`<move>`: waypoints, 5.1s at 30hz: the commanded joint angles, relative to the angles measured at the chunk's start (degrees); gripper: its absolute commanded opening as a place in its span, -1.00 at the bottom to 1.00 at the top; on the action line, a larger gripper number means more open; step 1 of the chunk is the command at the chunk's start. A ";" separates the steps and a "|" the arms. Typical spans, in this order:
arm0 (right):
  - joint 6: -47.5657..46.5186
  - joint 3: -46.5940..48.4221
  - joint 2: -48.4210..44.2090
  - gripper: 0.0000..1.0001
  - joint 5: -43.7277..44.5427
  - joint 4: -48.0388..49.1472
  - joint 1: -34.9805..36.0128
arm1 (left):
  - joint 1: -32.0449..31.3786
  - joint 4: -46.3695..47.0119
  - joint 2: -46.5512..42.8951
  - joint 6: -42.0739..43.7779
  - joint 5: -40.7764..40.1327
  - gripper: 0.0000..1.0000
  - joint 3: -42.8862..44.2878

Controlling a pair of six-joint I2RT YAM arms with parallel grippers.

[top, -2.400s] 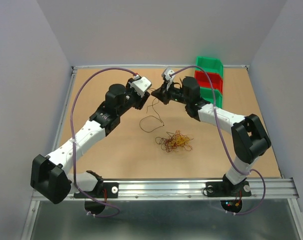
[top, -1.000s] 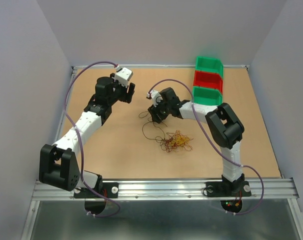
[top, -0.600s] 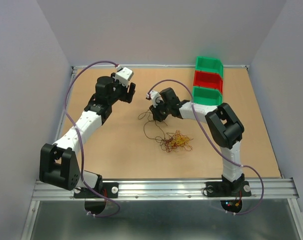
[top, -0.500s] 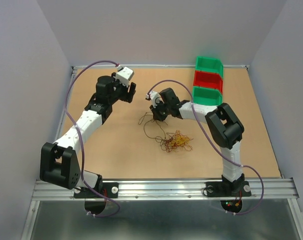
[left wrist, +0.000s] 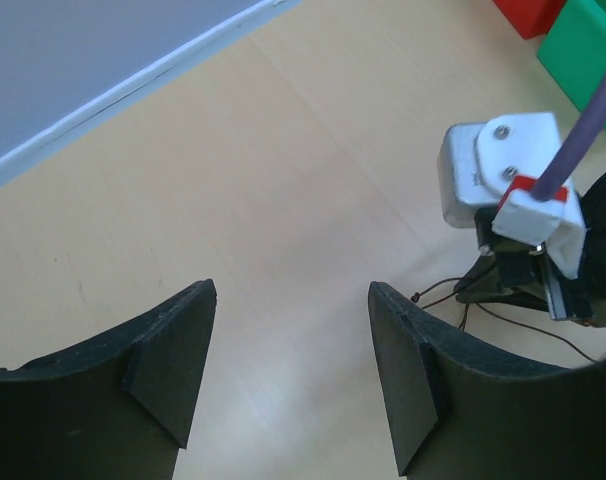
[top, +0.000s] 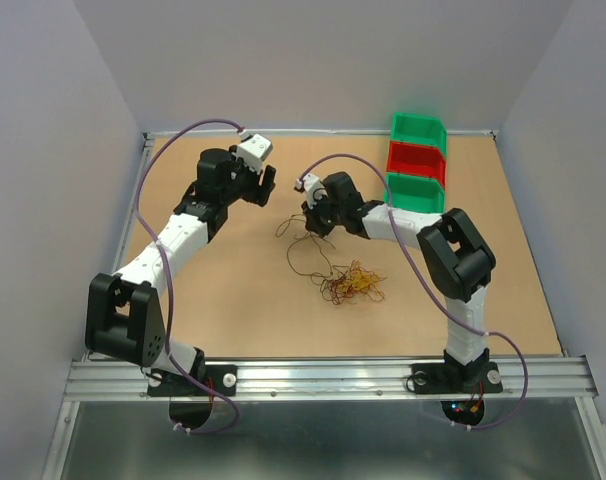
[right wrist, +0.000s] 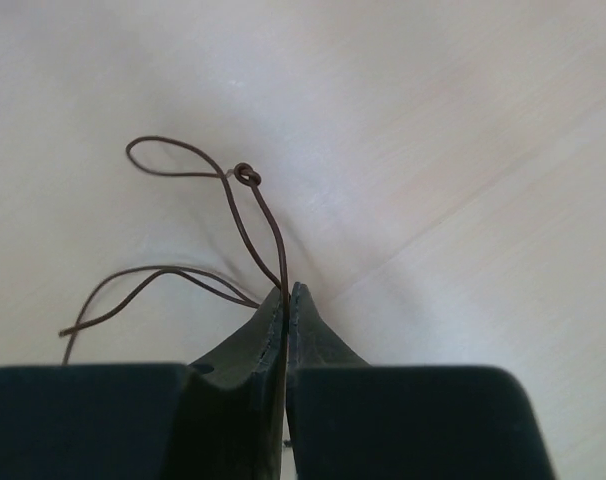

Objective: Untangle the cables

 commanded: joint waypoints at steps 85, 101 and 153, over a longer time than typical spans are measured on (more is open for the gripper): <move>-7.28 3.12 -0.70 0.78 9.13 -6.45 3.47 | 1.15 -1.83 2.16 1.17 4.05 0.46 4.64; -12.55 11.82 7.83 0.76 2.63 -15.15 3.47 | 1.24 -1.92 2.43 1.26 4.05 0.47 4.90; 22.07 5.11 -24.69 -0.99 7.20 15.53 -17.16 | 1.32 -1.66 3.30 1.26 3.97 0.46 4.99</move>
